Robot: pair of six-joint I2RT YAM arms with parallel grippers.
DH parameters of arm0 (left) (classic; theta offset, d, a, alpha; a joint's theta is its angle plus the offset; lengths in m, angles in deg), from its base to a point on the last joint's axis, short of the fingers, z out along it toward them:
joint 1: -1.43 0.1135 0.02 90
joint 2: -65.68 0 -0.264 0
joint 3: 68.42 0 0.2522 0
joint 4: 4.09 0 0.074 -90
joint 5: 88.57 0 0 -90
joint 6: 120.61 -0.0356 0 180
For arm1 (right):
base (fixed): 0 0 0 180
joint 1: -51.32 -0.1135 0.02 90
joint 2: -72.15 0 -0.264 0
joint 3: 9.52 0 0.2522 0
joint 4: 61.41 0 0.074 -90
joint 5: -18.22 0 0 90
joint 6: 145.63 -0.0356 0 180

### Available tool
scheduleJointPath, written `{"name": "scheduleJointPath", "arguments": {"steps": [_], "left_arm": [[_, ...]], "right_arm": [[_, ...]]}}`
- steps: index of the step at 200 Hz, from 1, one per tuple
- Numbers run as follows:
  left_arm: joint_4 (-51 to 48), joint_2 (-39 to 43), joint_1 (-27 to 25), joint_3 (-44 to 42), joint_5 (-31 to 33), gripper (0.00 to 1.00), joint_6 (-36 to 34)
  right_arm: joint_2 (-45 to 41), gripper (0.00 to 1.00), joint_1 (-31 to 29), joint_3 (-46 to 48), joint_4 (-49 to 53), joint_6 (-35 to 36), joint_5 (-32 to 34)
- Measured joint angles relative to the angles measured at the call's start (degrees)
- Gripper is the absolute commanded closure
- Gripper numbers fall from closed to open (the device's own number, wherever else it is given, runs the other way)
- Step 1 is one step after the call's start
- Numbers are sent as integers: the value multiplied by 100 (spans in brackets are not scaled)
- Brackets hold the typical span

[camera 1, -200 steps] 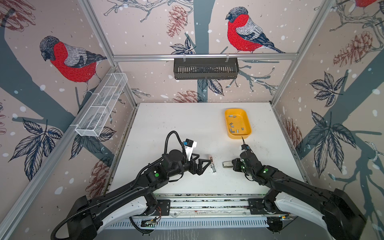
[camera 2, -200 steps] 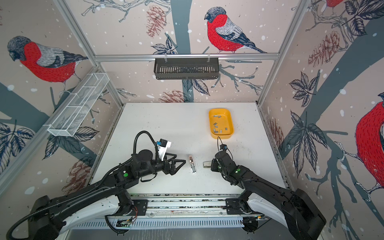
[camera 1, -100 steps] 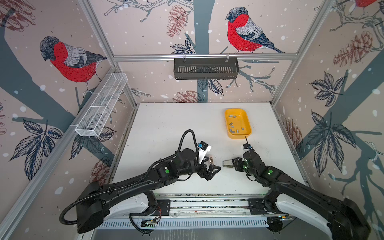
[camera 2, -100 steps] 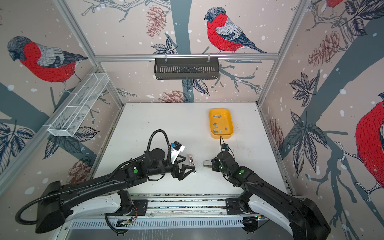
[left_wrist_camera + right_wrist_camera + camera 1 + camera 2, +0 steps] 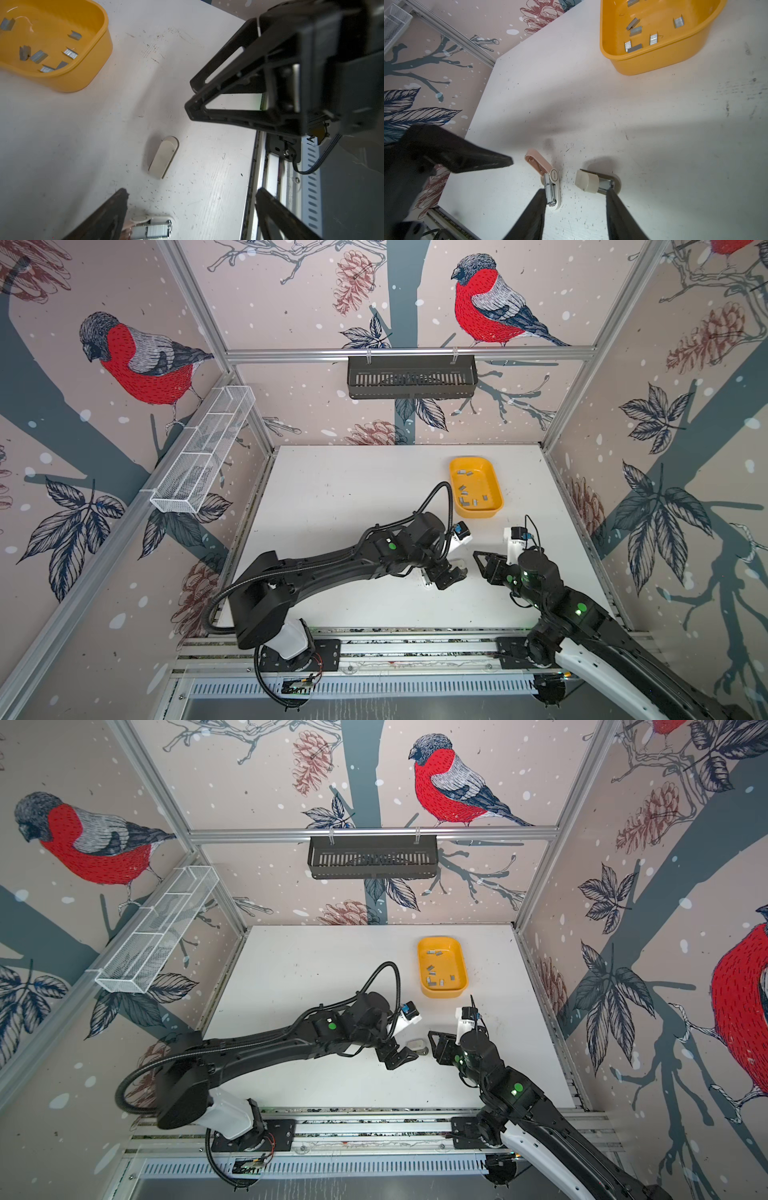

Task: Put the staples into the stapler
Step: 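Grasp the beige stapler from above with the left gripper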

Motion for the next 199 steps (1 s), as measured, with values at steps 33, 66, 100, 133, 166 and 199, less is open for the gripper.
{"name": "scheduleJointPath", "arguments": {"steps": [33,66,100,133,166,199], "left_arm": [[-841,-1102,13,887,-24,14,-907],[-1471,-1812,68,1493,-31,24,-1537],[-1711,-2240,92,1792,50,32,-1832],[-1751,-2439,125,1840,111,36,-1956],[-1749,-2553,216,1847,109,39,-2006],[-1729,-2625,280,1862,98,43,-2028]], "right_arm": [[-382,46,0,-293,442,-74,-20],[-625,45,9,-407,590,-107,-13],[-629,45,4,-398,632,-107,-15],[-636,46,4,-398,638,-109,4],[-638,47,4,-398,638,-109,20],[-632,47,4,-382,638,-109,17]]}}
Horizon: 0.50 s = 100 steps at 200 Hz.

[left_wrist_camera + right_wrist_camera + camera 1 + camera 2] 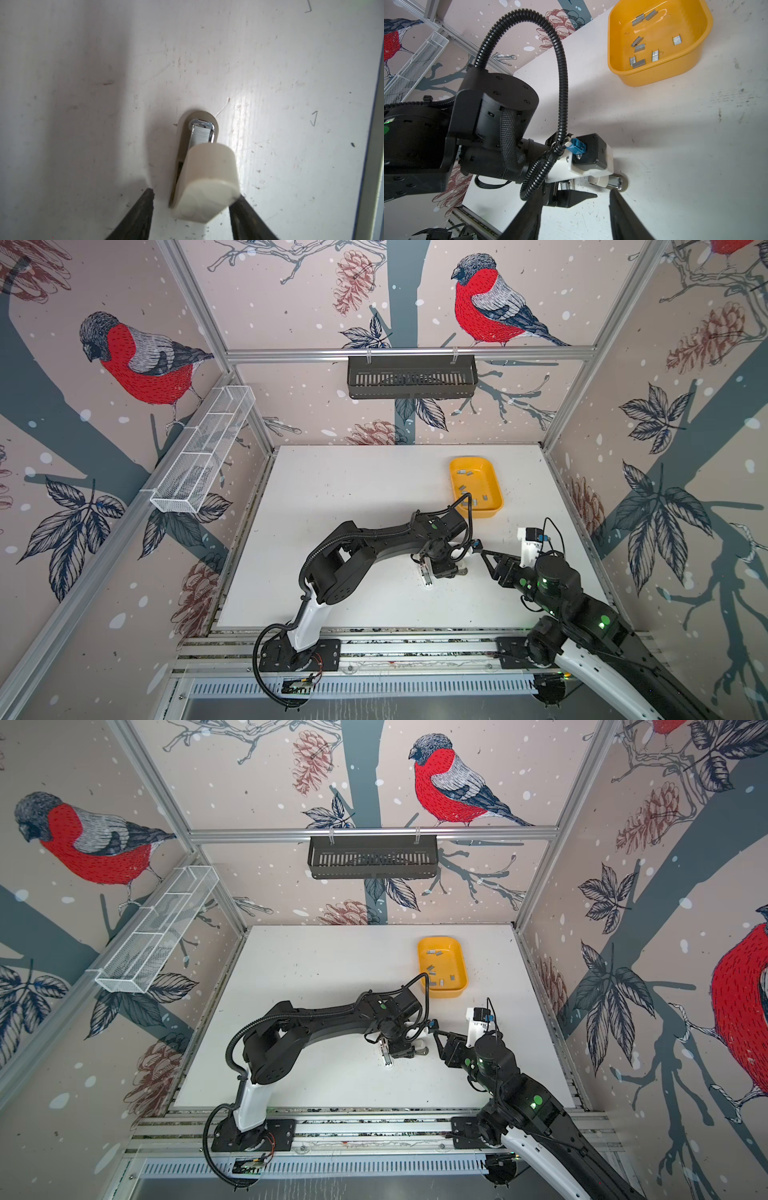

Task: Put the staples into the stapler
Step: 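Grasp the beige stapler from above with the left gripper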

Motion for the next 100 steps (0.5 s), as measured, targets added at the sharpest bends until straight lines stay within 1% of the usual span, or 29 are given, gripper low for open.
{"name": "scheduleJointPath", "arguments": {"steps": [63,100], "left_arm": [[-22,-72,-2,144,-166,53,-79],[-87,-109,-22,223,-203,57,-83]], "right_arm": [[37,48,0,17,0,0,0],[42,48,0,22,-2,0,-2]]}}
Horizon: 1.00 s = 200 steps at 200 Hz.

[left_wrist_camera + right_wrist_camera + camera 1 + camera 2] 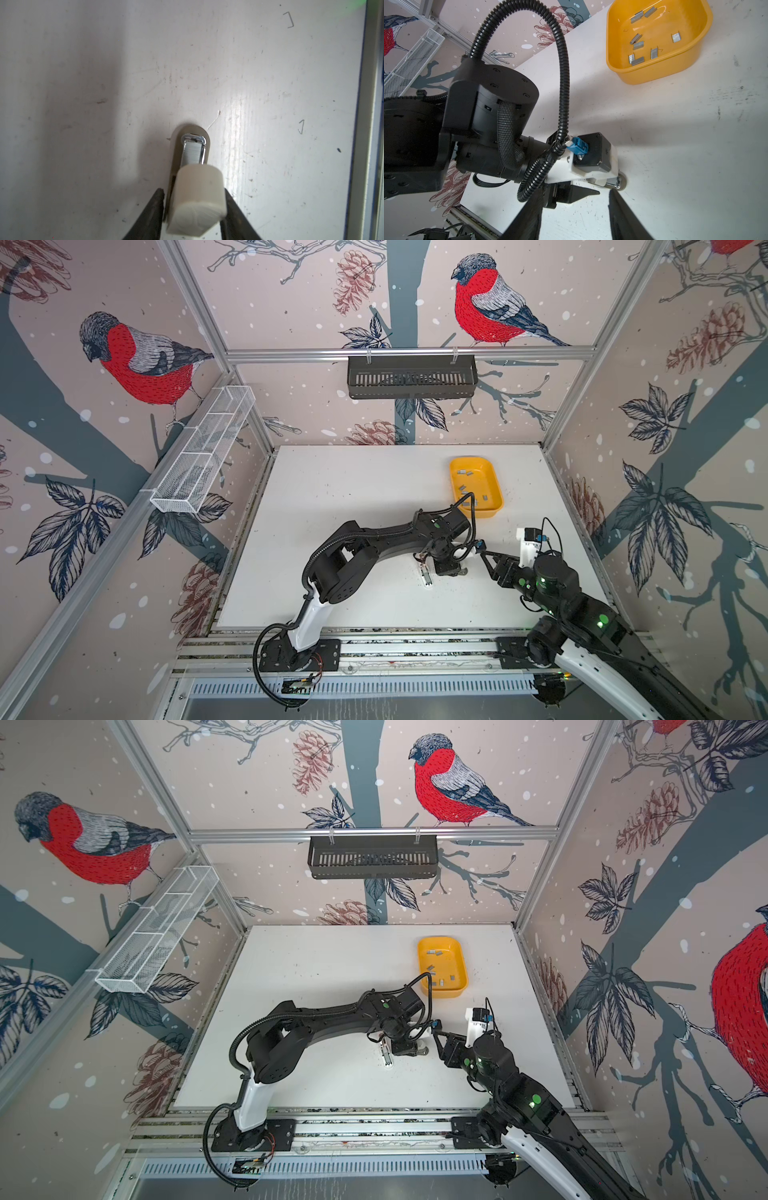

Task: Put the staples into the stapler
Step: 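Grasp the beige stapler from above with the left gripper, then lift the beige stapler toward the right gripper while the right gripper approaches open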

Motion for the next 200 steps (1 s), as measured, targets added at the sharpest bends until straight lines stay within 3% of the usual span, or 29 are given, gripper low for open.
{"name": "scheduleJointPath", "arguments": {"steps": [137,180,200], "left_arm": [[-127,-129,-85,48,57,59,-2],[-133,-140,-85,66,61,75,-2],[-170,-140,-85,94,63,78,0]], "right_arm": [[-4,48,0,11,0,2,-13],[-7,49,0,11,0,2,-15],[-7,49,0,11,0,2,-15]]}}
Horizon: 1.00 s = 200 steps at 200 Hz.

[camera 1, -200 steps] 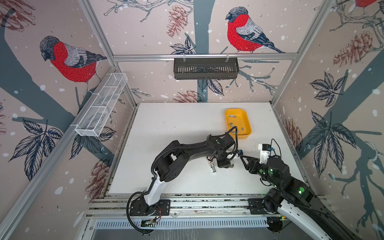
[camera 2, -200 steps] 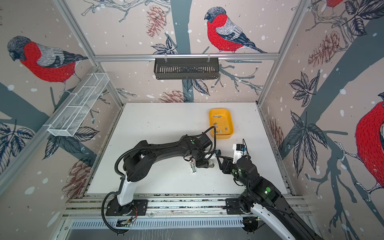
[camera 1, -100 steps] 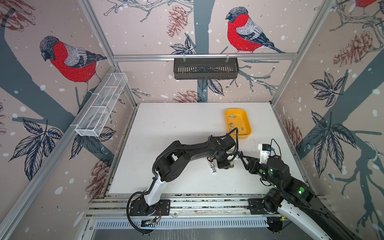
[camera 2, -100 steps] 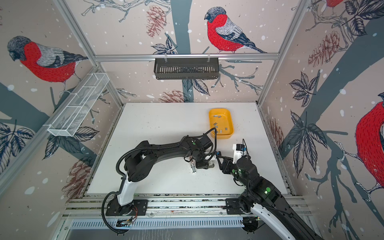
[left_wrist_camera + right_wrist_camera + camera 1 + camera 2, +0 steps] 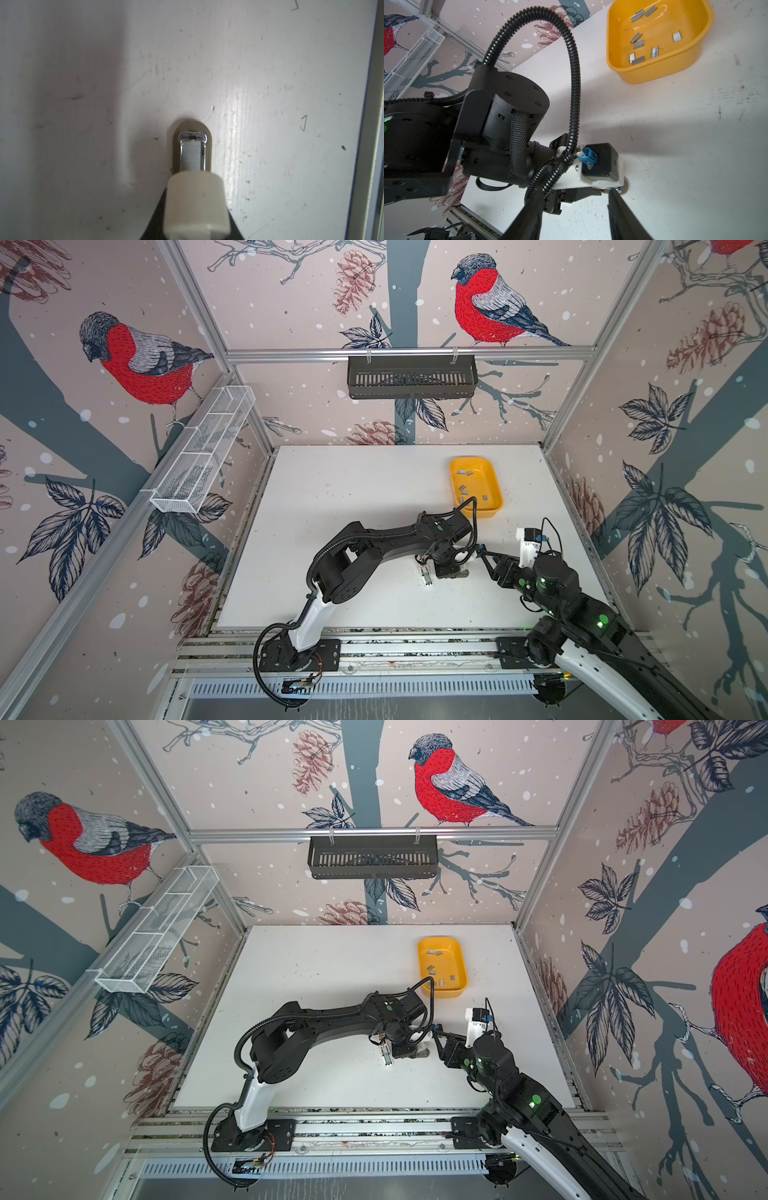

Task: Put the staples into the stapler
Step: 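Lift the beige stapler toward the right gripper while the right gripper approaches open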

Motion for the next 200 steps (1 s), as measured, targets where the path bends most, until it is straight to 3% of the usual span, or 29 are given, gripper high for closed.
{"name": "scheduleJointPath", "arguments": {"steps": [48,122,200], "left_arm": [[-2,203,87,15,-17,79,33],[-212,258,734,505,28,79,-9],[-457,584,1010,566,260,79,-39]], "right_arm": [[0,49,0,-2,0,4,-2],[-234,48,0,-15,-20,83,-238],[-420,45,-61,-522,422,164,-431]]}}
